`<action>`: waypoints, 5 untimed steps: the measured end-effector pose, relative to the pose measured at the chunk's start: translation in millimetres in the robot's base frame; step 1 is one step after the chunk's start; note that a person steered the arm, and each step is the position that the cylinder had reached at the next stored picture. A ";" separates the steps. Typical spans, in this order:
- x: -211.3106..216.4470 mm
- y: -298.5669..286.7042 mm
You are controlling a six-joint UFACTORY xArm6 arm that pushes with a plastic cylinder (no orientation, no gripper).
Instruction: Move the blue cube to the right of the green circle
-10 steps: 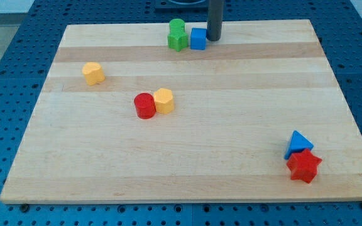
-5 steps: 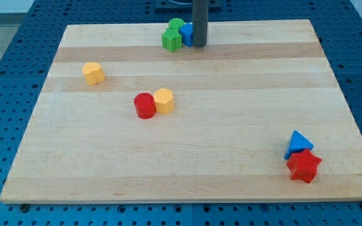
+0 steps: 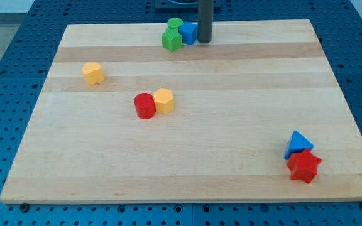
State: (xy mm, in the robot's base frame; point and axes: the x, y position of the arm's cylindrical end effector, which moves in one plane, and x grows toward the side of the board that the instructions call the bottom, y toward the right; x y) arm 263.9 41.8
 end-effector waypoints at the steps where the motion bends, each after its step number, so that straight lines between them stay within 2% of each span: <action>1: 25.3 -1.2; 2: 29.0 -43.1; 3: 19.5 -56.8; 5: 10.6 -28.8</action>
